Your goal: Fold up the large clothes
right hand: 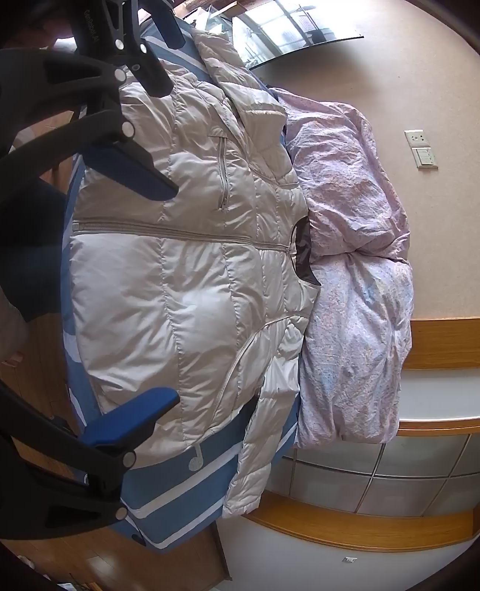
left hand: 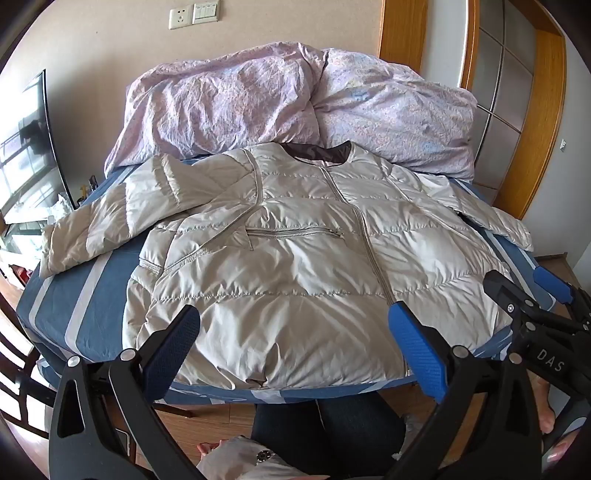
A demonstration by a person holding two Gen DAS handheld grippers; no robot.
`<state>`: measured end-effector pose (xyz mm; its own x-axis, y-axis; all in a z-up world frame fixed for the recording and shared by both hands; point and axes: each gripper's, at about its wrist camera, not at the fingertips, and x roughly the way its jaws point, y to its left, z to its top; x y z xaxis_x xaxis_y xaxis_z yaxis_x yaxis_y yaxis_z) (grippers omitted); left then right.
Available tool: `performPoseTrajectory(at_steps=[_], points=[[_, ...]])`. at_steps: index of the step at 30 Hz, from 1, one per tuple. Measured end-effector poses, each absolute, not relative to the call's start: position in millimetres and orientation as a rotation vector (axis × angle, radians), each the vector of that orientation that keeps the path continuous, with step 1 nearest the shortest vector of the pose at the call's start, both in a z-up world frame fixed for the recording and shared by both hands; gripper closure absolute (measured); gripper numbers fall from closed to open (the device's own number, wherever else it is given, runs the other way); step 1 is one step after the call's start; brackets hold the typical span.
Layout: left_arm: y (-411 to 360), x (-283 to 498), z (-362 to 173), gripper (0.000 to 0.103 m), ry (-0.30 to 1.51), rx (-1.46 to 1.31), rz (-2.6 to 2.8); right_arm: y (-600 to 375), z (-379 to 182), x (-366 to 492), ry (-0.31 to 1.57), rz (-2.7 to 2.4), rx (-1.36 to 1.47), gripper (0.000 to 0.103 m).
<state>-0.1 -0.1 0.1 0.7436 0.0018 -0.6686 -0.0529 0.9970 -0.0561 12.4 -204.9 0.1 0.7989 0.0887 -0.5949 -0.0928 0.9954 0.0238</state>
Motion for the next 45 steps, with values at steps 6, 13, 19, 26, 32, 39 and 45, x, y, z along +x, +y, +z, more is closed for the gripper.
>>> performPoseTrajectory(at_steps=[6,13,19,26,32,39,45], points=[[0.1,0.0,0.0,0.001,0.735,-0.075,0.029,-205.6,0.1,12.3,0.638,0.097,-0.006,0.002],[0.4,-0.3,0.4,0.001,0.736,-0.076,0.028,-206.0,0.1,12.4,0.639,0.097,-0.006,0.002],[0.0,0.1,-0.1,0.001,0.737,-0.075,0.029,-206.1,0.0,12.3,0.638,0.097,-0.006,0.002],[0.1,0.1,-0.1,0.001,0.737,-0.075,0.028,-206.3,-0.4,12.7,0.639,0.097,-0.005,0.002],[0.1,0.1,-0.1,0.001,0.737,-0.075,0.028,-206.5,-0.6,13.0,0.639,0.097,-0.005,0.002],[0.1,0.1,0.0,0.001,0.737,-0.075,0.028,-207.0,-0.8,13.4,0.638,0.096,-0.005,0.002],[0.8,3.5,0.3,0.001,0.737,-0.077,0.030,-221.7,2.0,23.8,0.632,0.081,0.040,0.002]])
